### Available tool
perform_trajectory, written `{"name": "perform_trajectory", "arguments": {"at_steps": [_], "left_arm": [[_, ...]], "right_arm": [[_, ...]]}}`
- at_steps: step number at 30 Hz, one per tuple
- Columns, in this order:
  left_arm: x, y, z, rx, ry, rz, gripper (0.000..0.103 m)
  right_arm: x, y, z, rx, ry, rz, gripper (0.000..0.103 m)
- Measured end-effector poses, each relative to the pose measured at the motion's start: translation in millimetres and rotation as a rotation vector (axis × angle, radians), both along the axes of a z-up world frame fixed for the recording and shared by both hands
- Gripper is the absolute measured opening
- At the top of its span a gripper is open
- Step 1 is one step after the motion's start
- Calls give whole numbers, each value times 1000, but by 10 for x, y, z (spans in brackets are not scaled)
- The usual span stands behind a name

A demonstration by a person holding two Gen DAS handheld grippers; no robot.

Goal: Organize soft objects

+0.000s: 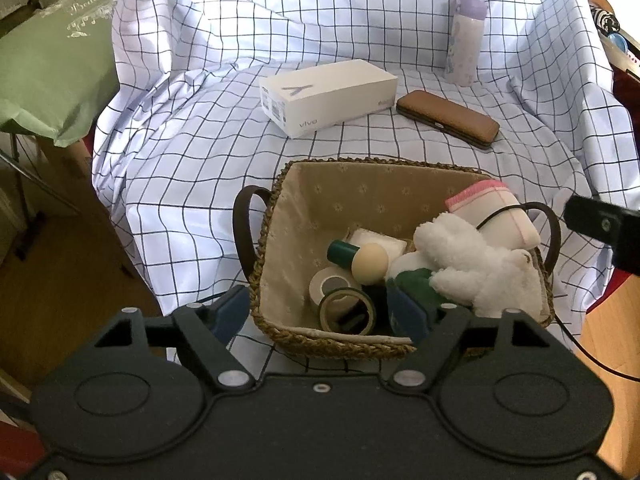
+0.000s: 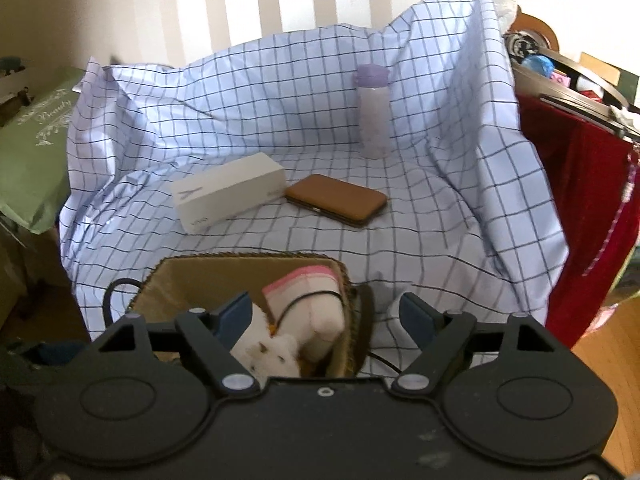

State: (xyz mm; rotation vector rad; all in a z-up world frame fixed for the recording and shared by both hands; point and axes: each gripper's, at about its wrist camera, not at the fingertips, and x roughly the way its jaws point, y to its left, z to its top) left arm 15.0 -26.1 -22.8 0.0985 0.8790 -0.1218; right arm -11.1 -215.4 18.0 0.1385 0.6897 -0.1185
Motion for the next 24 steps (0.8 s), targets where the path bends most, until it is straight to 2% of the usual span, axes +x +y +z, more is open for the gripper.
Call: {"name": "perform_trajectory", "arguments": {"at_steps": [4, 13, 16, 24], "left_arm": [[-16, -24, 8, 5, -2, -7, 75], [-51, -8, 50, 0, -2, 1, 83], [-68, 17, 66, -5, -8, 13, 90], [-85, 40, 78, -11, -8, 23, 92]], "right_arm": [[-37, -10, -35, 7, 23, -8, 88], [-64, 56, -72, -3, 55, 0, 93], [-78, 53, -73, -11, 57, -3, 93], [-99, 38, -105, -6, 77, -12, 94]]}}
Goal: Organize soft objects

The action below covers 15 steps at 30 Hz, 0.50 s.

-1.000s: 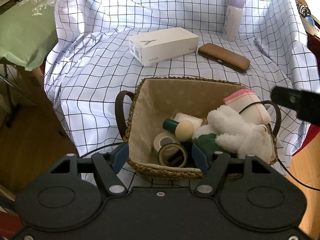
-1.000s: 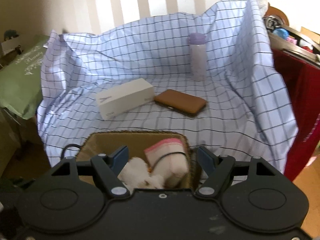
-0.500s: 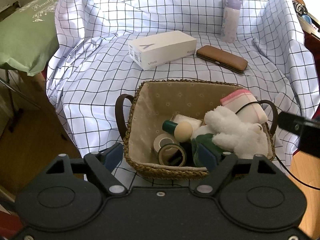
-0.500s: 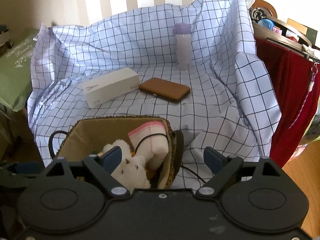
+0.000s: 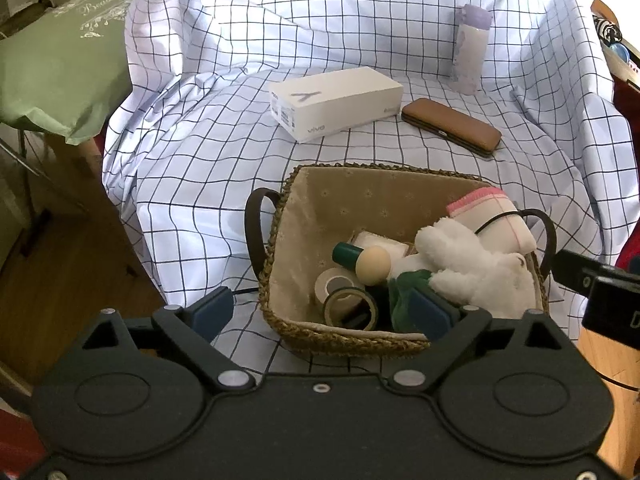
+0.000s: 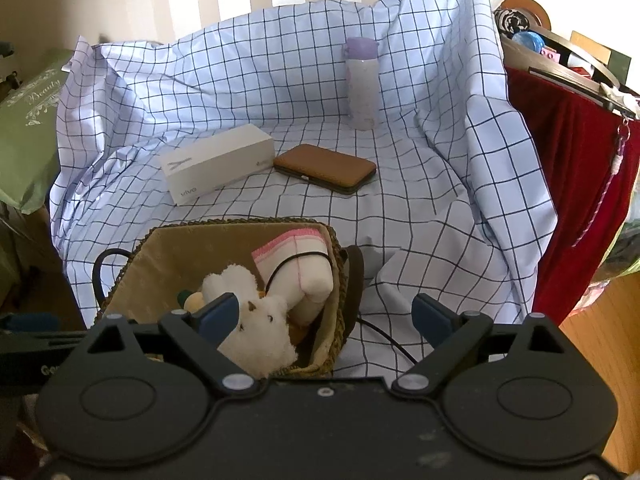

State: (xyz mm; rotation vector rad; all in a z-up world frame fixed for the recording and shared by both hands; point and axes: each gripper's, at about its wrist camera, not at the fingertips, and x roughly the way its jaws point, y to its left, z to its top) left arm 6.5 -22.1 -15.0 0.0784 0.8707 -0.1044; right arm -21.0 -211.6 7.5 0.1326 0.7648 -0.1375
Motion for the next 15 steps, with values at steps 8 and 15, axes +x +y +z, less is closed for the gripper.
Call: {"name": "perform_trajectory", "arguments": {"at_steps": [8, 15], "left_arm": [[-5, 7, 8, -2, 0, -2, 92], [-17, -9, 14, -1, -2, -6, 92]], "right_arm": [[-20, 9, -9, 4, 6, 3, 94], [-18, 15, -11, 6, 7, 13, 94]]}}
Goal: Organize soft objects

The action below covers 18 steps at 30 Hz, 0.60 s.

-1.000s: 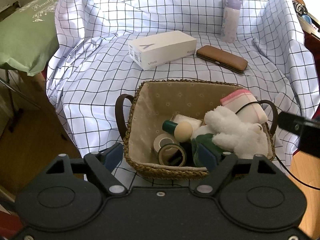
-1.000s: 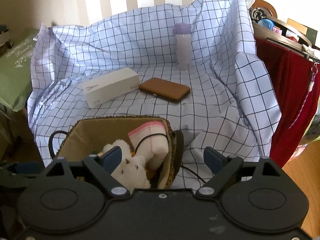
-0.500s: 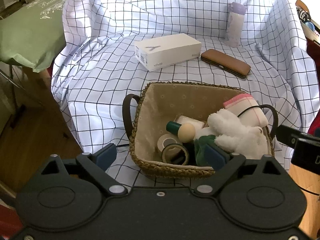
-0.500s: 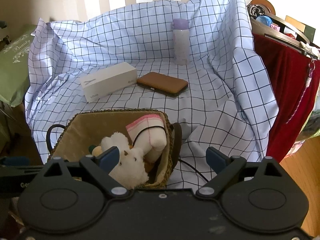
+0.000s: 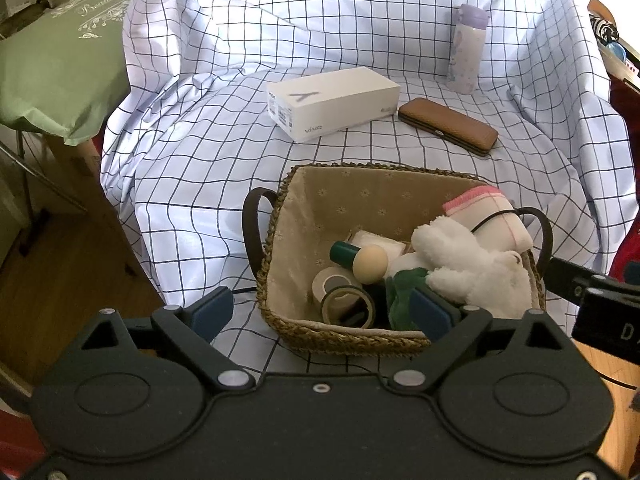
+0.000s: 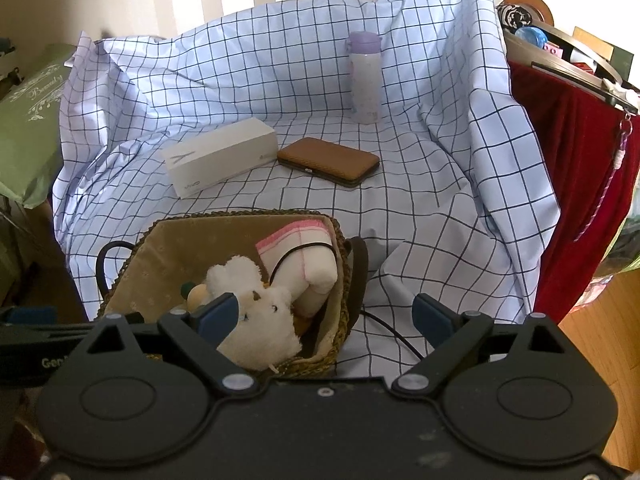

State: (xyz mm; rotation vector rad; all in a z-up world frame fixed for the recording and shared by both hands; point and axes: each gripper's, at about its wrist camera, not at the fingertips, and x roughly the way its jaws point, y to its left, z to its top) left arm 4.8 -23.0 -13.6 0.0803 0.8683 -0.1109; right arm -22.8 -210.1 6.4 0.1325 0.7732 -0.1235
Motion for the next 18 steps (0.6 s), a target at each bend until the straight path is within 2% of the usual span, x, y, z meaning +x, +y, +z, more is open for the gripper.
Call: {"name": "perform_trajectory", "arguments": {"at_steps": [18], "left_arm": [[-2, -6, 5, 0, -2, -1, 92]], "right_arm": [[6, -3, 7, 4, 1, -3, 94]]}}
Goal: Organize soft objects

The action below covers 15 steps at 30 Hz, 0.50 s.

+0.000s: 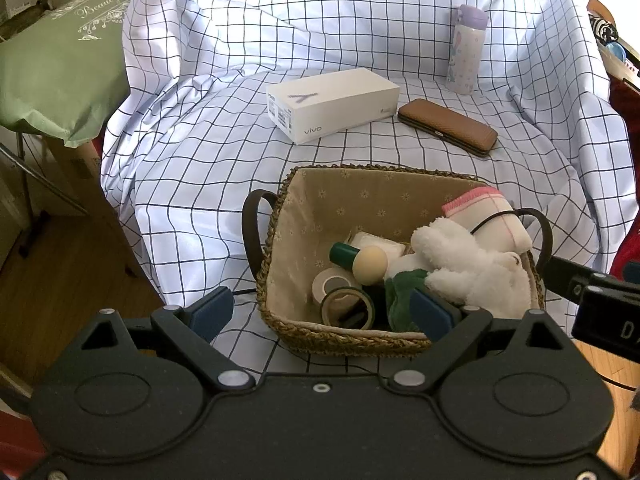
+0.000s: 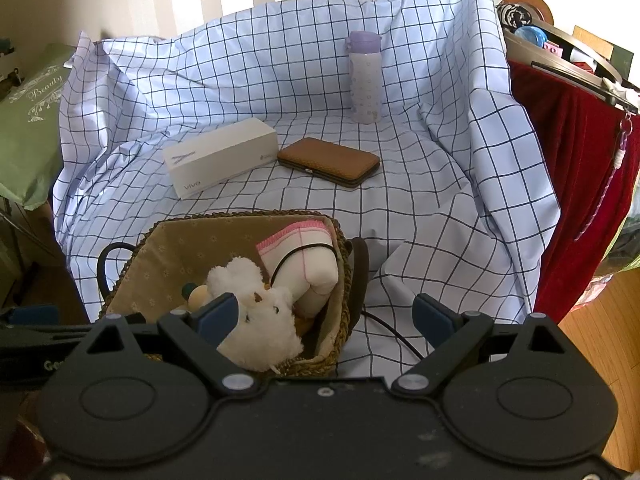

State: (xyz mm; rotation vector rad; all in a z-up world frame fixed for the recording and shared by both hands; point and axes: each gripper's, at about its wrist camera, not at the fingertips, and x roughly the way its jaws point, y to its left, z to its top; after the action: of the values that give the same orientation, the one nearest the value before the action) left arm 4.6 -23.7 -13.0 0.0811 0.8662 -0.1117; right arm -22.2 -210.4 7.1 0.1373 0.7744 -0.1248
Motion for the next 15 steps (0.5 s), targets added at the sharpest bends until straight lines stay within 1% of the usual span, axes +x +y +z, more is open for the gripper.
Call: {"name": "perform_trajectory", "arguments": {"at_steps": [15], "left_arm": [[3, -18, 1, 10, 3, -12, 92]], "right_arm": [[1, -8, 2, 1, 0, 1, 95]]}}
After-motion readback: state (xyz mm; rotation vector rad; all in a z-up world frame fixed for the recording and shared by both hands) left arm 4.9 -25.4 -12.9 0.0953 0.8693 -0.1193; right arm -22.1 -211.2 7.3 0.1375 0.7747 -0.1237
